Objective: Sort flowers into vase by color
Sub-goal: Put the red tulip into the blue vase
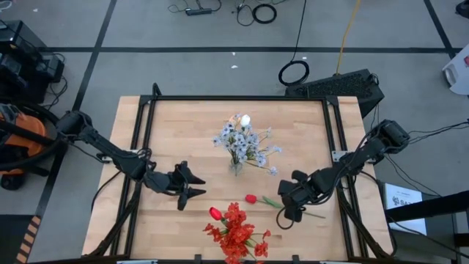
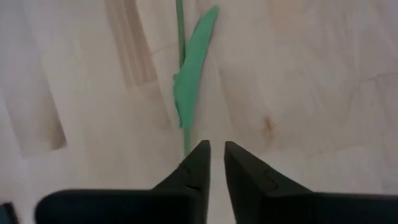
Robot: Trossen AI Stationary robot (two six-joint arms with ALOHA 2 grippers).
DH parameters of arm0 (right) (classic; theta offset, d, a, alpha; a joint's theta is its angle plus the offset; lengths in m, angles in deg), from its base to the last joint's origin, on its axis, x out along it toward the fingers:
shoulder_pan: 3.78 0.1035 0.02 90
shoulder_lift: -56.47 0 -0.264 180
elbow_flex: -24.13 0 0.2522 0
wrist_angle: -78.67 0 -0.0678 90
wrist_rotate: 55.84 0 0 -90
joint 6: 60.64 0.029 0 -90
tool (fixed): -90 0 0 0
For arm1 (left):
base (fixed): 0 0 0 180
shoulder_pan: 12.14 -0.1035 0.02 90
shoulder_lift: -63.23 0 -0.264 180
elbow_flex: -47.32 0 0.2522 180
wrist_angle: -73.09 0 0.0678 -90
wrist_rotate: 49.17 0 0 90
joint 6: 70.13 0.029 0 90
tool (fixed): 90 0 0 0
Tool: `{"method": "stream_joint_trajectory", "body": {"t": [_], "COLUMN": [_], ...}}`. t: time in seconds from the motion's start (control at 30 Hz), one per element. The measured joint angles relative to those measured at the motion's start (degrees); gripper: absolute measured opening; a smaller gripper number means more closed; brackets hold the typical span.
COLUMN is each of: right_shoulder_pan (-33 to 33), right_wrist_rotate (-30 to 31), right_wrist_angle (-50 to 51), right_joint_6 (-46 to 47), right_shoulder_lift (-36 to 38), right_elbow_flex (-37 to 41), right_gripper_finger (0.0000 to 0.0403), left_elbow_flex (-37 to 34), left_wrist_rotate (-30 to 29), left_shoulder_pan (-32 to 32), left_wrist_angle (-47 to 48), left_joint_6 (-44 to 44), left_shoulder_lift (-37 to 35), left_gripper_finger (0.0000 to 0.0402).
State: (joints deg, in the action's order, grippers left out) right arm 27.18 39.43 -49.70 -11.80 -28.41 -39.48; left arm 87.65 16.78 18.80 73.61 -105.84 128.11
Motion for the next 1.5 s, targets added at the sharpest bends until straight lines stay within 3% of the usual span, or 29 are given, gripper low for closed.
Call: {"method": "stream_joint_trajectory", "body": {"t": [0.23, 0.4, 0.63, 0.83, 0.97, 1.1, 1.3, 1.5], "right_shoulder_pan": [0.00, 0.00, 0.31, 0.33, 0.29, 1.21, 1.91, 2.45], "right_wrist_rotate": [6.27, 6.70, 4.69, 4.71, 1.17, 0.43, -0.09, 0.06], "right_wrist_angle": [0.00, -1.22, -12.52, -13.58, -13.99, -13.69, -13.46, -9.29], "right_joint_6": [-0.05, -0.99, -5.72, -6.10, -6.51, -6.76, -7.51, 2.01], "right_shoulder_lift": [-0.05, -0.66, -4.66, -9.83, -14.42, -17.23, -16.04, -10.45], "right_elbow_flex": [0.00, -0.01, -0.09, -0.09, -0.28, -0.71, -0.39, 0.42], "right_gripper_finger": [0.0102, 0.0125, 0.0132, 0.0132, 0.0132, 0.0107, 0.0013, 0.0004], "left_elbow_flex": [0.00, 0.00, 0.00, -0.02, -0.04, -0.04, -0.07, -0.07], "left_wrist_rotate": [-0.87, -0.90, -0.90, -0.96, -1.76, -1.99, -1.97, -1.99], "left_shoulder_pan": [0.00, 0.00, 0.00, -0.11, -0.11, -0.11, -0.11, -0.11], "left_wrist_angle": [0.03, 0.03, -0.08, -0.88, -1.05, -1.43, -1.38, -2.08], "left_joint_6": [0.02, 0.00, -0.04, -0.02, -0.03, -0.11, -4.31, -4.52], "left_shoulder_lift": [0.00, 0.00, 0.00, 0.00, 0.00, 0.00, 0.00, 0.00], "left_gripper_finger": [0.0187, 0.0187, 0.0187, 0.0187, 0.0187, 0.0187, 0.0187, 0.0187]}}
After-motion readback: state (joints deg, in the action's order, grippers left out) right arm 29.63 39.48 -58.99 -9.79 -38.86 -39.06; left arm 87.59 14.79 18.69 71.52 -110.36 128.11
